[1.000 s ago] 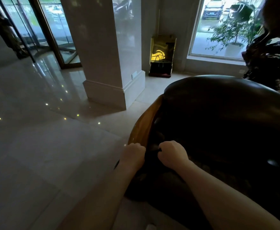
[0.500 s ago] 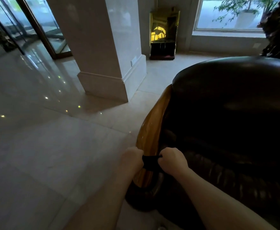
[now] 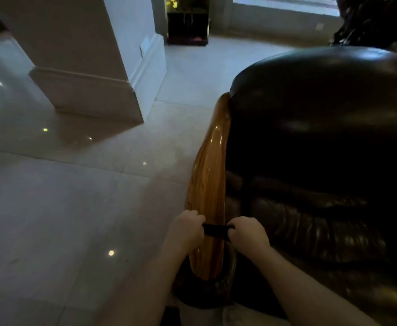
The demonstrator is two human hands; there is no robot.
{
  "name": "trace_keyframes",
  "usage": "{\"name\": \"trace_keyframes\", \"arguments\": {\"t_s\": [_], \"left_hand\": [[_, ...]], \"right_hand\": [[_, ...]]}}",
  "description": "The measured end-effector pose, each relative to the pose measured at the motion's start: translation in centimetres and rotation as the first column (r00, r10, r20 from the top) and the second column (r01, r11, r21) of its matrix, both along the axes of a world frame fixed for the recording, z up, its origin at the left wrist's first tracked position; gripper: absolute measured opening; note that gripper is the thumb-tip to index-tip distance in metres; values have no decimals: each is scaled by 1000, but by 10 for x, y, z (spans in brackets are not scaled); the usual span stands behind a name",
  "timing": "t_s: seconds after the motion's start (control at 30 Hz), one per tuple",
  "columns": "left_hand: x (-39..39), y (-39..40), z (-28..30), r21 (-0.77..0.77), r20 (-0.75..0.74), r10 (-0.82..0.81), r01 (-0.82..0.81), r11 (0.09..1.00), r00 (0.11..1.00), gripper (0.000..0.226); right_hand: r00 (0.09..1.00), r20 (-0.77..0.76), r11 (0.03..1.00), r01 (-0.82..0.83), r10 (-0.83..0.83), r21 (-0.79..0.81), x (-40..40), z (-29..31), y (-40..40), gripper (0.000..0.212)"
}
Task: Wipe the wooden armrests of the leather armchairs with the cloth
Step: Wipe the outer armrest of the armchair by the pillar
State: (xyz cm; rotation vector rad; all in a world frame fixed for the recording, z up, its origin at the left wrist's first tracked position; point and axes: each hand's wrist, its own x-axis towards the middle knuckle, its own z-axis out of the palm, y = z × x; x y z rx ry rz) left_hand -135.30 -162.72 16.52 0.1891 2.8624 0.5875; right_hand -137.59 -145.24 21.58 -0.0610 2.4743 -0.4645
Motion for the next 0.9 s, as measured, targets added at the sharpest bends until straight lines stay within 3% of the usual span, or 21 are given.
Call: {"name": "trace_keyframes", "arguments": {"t_s": [0.23,0.4,0.63,0.7,0.8,0.9], "left_hand": [[-29,-42,-44,212,129,-80,51,976,988,25],[-54,-44,-79,287,24,20,-26,958,1000,27],[-64,-30,-116,356,-43,309,-274,893,950,34],[-58,-29,-119,311,-200,349,-278,909,916,35],[-38,-26,-135,169,-437,132,-62,984,890,38],[-19,-21,-150,104,-428,-140,203,974,893,41]], "right_hand": [[996,76,999,39,-42,35,-23,-45,-19,19],[990,24,989,140,-139,-45,-54,-86,-18,20],[919,-319,969,190,-233,-159,-58,-143,-13,30],[874,-420,969,207,-246,-137,-51,-150,-16,41],[761,-620,982,154,-188,-109,-34,-163,-23,52],[758,-647,990,-14,-81,-141,-14,-177,-28,47]]}}
